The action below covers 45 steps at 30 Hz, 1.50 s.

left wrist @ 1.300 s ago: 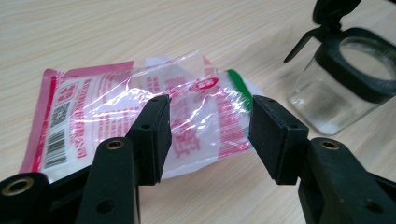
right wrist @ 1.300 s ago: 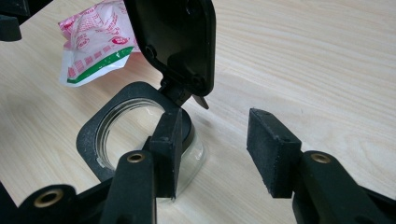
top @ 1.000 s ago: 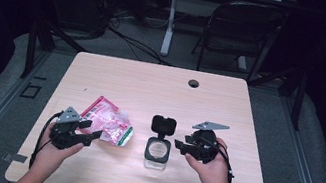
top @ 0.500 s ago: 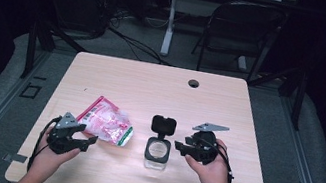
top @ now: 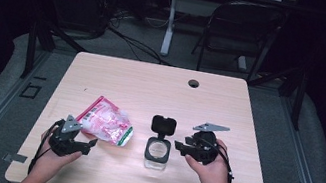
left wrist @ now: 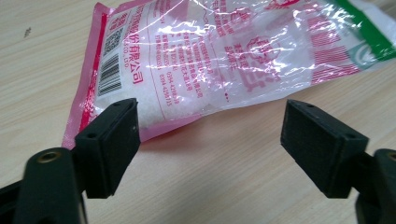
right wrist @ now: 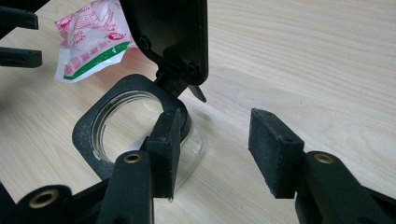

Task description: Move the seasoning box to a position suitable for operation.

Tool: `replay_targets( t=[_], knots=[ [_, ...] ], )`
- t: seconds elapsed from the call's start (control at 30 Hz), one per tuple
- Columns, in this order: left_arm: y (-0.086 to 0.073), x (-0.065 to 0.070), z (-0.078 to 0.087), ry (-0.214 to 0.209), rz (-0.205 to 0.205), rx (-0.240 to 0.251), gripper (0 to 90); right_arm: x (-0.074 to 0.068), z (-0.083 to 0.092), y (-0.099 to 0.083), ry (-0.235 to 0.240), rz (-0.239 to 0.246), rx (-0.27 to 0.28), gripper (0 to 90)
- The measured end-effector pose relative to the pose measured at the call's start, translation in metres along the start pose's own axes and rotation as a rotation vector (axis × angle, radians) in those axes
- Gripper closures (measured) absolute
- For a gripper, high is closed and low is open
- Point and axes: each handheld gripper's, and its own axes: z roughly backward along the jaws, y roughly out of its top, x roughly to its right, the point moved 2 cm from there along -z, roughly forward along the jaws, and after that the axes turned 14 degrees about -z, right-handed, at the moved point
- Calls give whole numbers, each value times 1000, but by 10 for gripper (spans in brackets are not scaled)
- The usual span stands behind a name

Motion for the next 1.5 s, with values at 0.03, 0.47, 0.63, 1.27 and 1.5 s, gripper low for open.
replay_targets(
  t=[0.03,0.47,0.63,1.27,1.5],
  knots=[
    [0,1,-1,0,-1,-3,184,0,0,0,1,0,0,539],
    [6,10,-16,58,-80,-48,154,1,-1,-1,5,-1,4,539],
    [10,13,-24,75,-109,-63,154,1,0,-1,7,-1,2,539],
    [22,24,-41,128,-188,-57,161,4,2,-1,8,-17,13,537],
    [23,26,-44,125,-197,-47,195,5,2,-1,8,-21,12,535]
  ],
)
